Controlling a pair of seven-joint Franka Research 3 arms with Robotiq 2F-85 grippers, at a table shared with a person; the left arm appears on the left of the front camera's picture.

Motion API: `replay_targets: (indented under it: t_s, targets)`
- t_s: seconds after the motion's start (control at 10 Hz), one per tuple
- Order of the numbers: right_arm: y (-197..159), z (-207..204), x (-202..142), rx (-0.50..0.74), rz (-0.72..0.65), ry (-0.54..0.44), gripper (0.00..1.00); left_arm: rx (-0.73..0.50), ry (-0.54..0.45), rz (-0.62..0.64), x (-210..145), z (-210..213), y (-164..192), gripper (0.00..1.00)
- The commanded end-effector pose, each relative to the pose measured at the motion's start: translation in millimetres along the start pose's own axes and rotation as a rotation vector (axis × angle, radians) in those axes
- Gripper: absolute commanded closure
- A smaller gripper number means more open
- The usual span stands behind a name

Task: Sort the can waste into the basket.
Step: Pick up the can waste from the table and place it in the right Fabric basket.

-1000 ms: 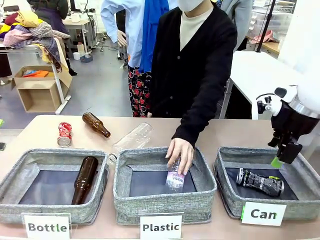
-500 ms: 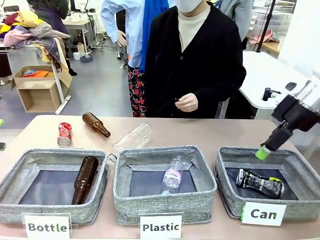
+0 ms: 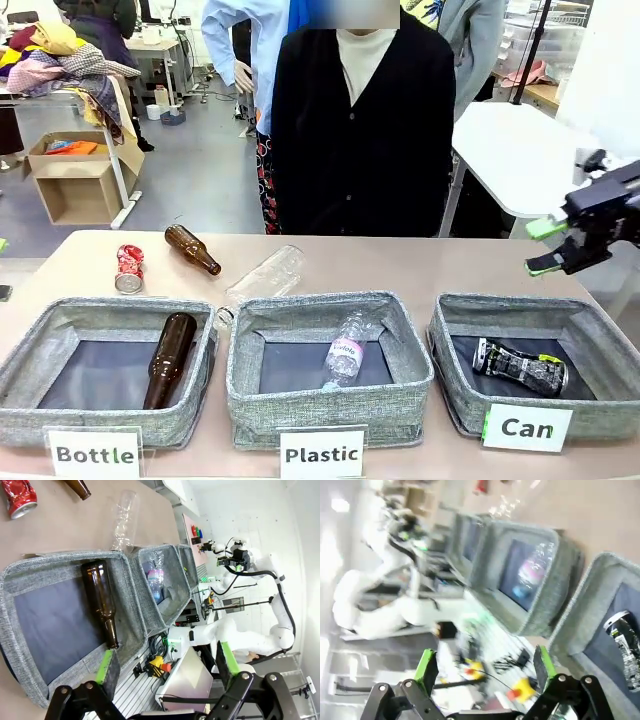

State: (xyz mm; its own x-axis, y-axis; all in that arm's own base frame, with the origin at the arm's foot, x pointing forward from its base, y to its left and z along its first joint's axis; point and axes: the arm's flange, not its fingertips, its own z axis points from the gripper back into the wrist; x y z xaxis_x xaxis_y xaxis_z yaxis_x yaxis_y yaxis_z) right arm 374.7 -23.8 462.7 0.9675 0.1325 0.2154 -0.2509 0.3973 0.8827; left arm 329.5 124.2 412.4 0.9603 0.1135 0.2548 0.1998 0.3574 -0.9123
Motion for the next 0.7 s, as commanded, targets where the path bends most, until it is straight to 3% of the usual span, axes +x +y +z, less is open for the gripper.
replay_targets:
  t_s: [0.0,0.1,0.2,0.6]
  targets:
    - [-25.0,10.5,-8.5,0.505,-0.303,-0.568,0.00,-0.018,-0.011,0.004,1.5,0.4,-2.9,0.00]
    - [-36.7,12.8,-13.2,0.536,-0.353,-0.649,0.00,-0.018,-0.011,0.004,1.5,0.4,-2.9,0.00]
    - [-15.2,13.4,-6.1,0.109,-0.084,-0.091,0.00,-0.018,-0.011,0.004,1.5,0.4,-2.9,0.00]
    - [-15.2,13.4,-6.1,0.109,-0.084,-0.091,0.00,-0.018,-0.011,0.004,1.5,0.4,-2.9,0.00]
